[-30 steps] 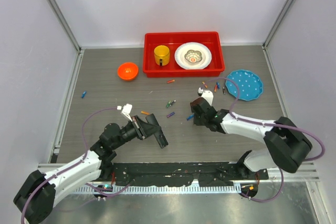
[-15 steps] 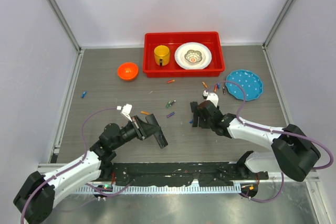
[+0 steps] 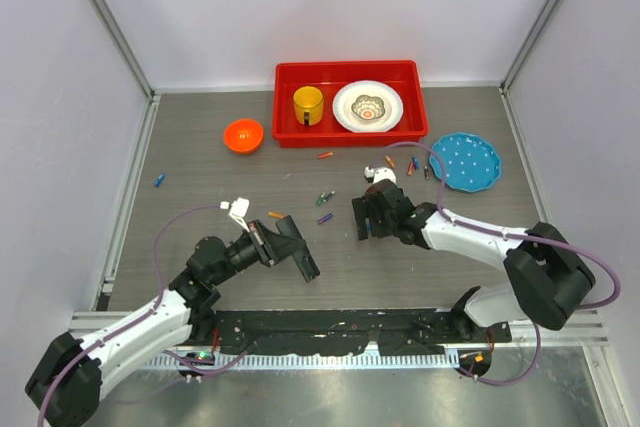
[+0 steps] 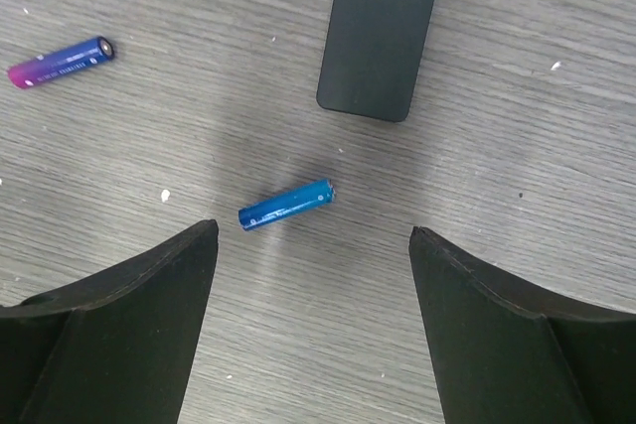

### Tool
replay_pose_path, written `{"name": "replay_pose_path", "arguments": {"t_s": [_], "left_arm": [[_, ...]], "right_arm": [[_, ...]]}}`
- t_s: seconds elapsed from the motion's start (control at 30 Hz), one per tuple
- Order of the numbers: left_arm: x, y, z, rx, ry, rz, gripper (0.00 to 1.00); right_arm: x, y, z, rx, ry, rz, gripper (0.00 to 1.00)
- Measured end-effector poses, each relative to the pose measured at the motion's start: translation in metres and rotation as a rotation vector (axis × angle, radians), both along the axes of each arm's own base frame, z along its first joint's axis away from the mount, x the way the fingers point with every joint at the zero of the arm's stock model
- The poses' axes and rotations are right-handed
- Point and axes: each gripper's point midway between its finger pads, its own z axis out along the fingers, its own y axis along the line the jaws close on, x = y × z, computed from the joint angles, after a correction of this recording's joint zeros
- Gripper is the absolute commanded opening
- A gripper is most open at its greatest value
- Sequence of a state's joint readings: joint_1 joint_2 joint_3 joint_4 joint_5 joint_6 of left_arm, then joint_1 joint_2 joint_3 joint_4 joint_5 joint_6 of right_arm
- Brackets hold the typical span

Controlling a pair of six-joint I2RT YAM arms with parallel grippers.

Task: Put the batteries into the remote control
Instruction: Adjust the battery at the center of the board.

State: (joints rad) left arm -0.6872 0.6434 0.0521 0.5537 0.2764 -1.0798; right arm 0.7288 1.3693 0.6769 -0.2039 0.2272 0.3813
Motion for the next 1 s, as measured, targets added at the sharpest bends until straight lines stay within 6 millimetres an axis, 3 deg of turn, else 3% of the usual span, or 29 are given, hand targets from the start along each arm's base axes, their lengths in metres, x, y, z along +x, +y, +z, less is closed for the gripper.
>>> {"name": "replay_pose_path", "arguments": {"t_s": [0.4, 1.0], "left_arm": [[-0.001, 0.001, -0.001, 0.005, -0.003, 0.000, 0.00], [0.000, 0.000, -0.003, 0.012, 0.003, 0.000, 0.00]], "right_arm": [[-0.007, 0.005, -0.025, -0.071, 0.058, 0.083, 0.81], [0.016, 0.022, -0.026, -0.082, 0.004, 0.114, 0.69]]}}
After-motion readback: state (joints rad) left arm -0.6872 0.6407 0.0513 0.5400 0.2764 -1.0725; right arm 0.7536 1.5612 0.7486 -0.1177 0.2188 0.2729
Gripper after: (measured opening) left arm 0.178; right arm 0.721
